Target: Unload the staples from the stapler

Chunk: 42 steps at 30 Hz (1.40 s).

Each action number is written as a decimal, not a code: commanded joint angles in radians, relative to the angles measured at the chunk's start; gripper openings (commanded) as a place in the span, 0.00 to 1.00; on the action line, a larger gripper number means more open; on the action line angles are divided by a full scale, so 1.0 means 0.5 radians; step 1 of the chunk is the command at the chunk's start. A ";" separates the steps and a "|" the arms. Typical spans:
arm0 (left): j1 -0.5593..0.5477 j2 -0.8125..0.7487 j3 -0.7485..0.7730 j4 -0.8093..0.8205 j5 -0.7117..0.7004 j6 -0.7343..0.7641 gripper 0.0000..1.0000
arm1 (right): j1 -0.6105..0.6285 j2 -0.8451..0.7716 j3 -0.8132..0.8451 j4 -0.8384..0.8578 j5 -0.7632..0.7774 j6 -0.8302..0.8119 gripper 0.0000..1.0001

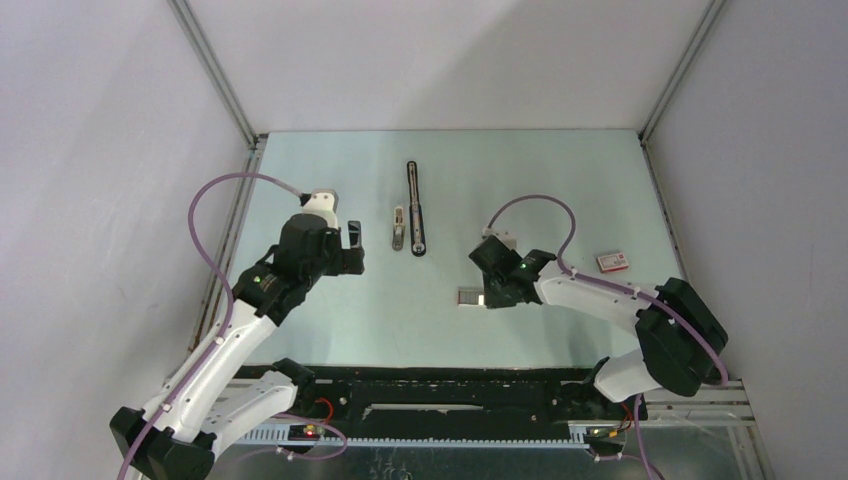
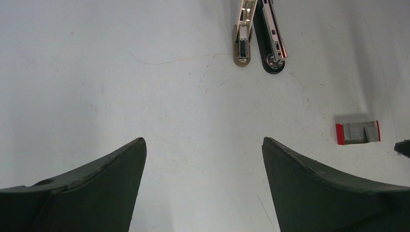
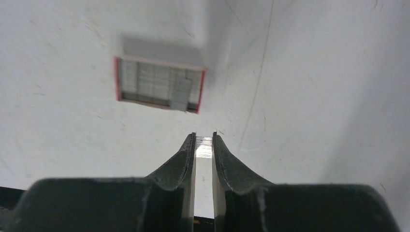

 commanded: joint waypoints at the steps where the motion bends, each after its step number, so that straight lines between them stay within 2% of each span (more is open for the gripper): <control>1: 0.015 0.001 0.006 0.022 0.023 0.040 0.95 | 0.004 0.032 0.161 0.033 0.111 0.099 0.21; 13: 0.015 0.012 0.009 0.024 0.021 0.040 0.95 | 0.006 0.250 0.315 0.094 0.079 0.160 0.21; 33: 0.015 0.004 0.006 0.024 0.026 0.040 0.95 | 0.008 0.365 0.348 0.129 0.043 0.176 0.20; 42: 0.015 0.001 0.006 0.024 0.019 0.040 0.95 | 0.008 0.405 0.349 0.146 0.028 0.170 0.24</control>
